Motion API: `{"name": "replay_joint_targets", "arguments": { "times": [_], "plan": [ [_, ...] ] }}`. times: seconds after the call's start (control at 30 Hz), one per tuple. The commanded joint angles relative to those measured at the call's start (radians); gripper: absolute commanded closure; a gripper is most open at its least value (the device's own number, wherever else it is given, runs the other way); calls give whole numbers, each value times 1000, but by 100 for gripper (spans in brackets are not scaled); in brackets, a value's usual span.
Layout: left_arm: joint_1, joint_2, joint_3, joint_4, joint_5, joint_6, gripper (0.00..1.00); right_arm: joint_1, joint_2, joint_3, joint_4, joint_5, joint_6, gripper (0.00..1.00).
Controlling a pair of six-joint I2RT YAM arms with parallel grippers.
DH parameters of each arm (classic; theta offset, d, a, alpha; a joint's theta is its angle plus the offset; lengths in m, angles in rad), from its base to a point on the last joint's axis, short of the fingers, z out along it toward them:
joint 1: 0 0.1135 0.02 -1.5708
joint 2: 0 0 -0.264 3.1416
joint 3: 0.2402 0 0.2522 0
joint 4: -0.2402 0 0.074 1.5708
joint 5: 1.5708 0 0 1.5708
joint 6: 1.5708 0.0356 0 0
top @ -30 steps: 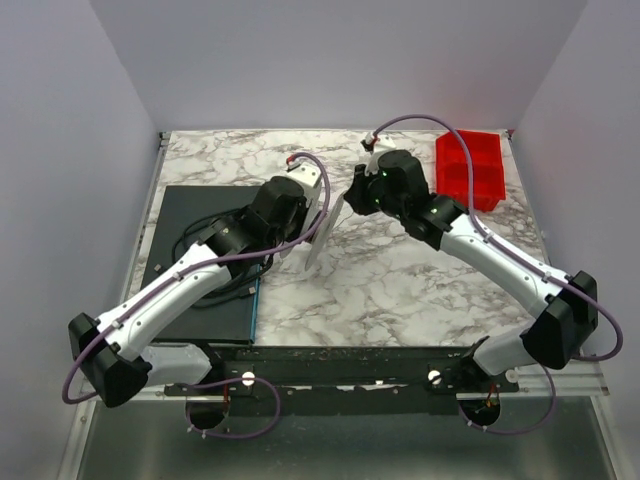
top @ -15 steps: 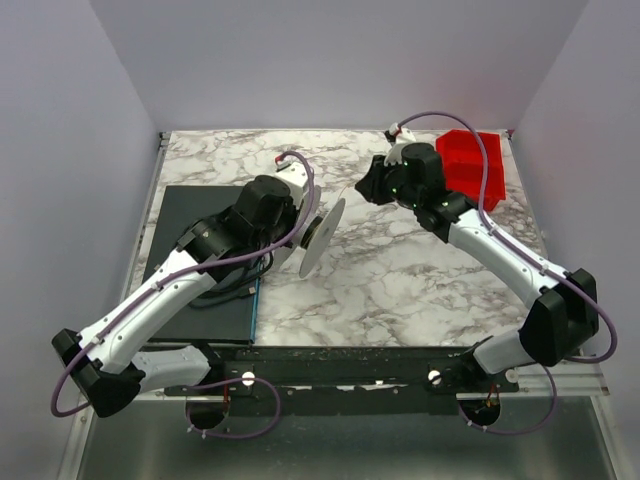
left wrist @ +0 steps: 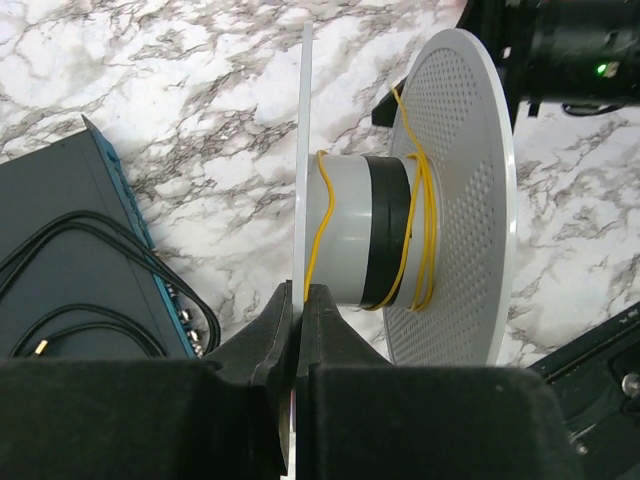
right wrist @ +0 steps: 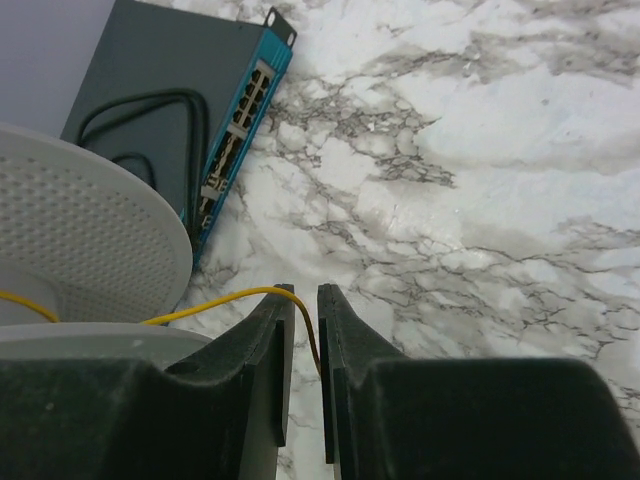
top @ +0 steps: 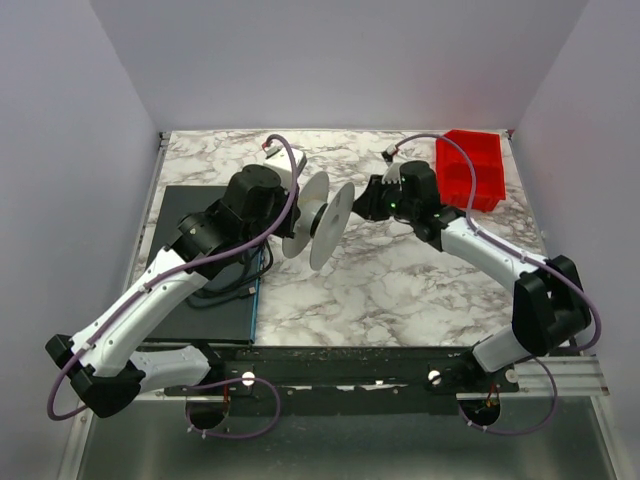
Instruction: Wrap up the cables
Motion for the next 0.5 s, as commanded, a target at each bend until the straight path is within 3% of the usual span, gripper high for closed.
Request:
{"name": "replay_joint_targets", "arguments": {
  "times": [0.0, 0.47],
  "plan": [
    [2, -15, 66, 60, 20, -59, 100, -5, 37, -52, 112, -82, 51, 77],
    [3, -26, 34, 161, -57, -218, 100, -5, 100, -220, 416, -280, 238, 76]
  ]
}}
